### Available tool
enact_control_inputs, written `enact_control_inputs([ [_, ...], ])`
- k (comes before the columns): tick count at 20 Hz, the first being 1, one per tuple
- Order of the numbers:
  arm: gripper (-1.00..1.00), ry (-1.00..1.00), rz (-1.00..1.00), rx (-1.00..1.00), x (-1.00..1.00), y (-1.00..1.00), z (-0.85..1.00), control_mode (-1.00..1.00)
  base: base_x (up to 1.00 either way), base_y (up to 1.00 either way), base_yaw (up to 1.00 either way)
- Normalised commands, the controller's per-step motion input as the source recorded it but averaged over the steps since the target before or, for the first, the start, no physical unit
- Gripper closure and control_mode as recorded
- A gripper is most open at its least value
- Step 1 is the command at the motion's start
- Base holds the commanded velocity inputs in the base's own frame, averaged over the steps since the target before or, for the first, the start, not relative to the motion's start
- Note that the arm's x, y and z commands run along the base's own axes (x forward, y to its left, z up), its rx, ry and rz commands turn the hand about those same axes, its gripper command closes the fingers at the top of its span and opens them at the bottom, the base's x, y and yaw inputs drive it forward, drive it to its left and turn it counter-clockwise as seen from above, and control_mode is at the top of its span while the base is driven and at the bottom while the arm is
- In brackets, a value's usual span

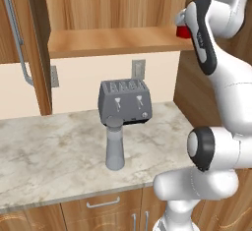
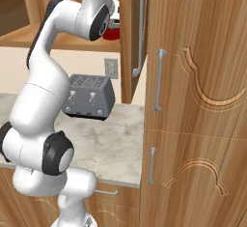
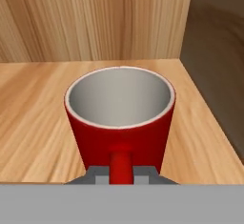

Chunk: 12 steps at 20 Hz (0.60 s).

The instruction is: There is a tray on the dining counter. Grab the cup, mug, and pitcher and place them on the tray. The pitcher may be placed next to the tray if it cannot fit the tray.

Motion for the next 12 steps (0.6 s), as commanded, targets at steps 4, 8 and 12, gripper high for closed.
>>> enact_control_inputs([
  [4,1.0,0.0,0.03,0.0,-0.92,0.35,-0.01,-1.0,0.0,0.0,0.0],
  [8,1.0,0.0,0.04,0.0,-0.84,0.6,-0.05,-1.0,0.0,0.0,0.0],
  [12,1.0,0.0,0.02,0.0,-0.76,0.58,-0.03,-1.0,0.0,0.0,0.0],
])
